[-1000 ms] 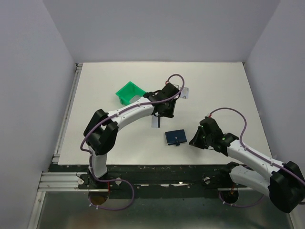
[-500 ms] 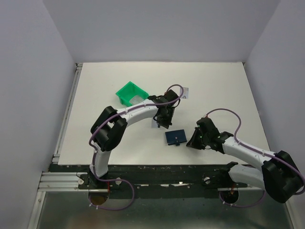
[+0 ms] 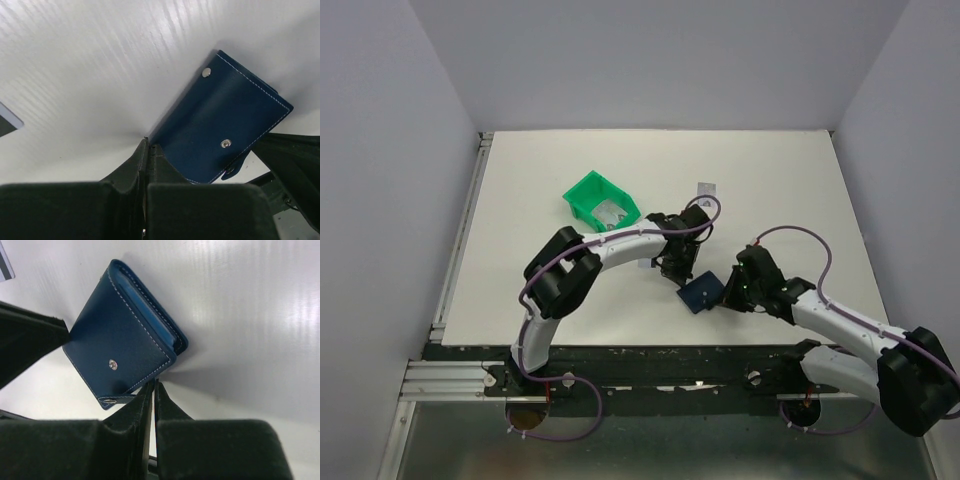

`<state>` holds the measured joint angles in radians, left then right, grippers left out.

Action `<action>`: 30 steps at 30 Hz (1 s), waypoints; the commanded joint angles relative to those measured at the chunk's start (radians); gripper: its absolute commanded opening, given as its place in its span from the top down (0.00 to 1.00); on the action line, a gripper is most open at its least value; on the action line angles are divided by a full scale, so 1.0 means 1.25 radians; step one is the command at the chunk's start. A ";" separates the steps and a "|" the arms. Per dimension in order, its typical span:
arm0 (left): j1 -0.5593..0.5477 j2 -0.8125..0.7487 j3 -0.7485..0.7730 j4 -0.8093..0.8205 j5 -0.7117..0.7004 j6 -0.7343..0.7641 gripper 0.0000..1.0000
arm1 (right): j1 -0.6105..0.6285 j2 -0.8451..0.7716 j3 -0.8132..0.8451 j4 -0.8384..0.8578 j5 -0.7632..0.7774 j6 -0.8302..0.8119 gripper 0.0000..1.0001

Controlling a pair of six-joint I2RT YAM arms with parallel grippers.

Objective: Put the credit cards into the card holder
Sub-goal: Open the card holder at the center of the board.

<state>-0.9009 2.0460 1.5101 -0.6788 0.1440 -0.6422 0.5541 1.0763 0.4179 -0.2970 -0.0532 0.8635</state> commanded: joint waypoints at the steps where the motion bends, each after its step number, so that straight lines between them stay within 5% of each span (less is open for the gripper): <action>1: -0.047 0.025 0.000 0.010 0.049 -0.042 0.98 | -0.004 -0.040 0.011 -0.031 0.034 -0.021 0.86; 30: -0.084 0.000 -0.026 0.046 0.074 -0.048 0.98 | -0.004 -0.102 -0.003 0.083 -0.073 -0.092 0.85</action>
<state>-1.0035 2.0457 1.4891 -0.6361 0.2203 -0.7010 0.5476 0.9360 0.4179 -0.2787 -0.0742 0.7658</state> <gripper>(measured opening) 0.036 0.155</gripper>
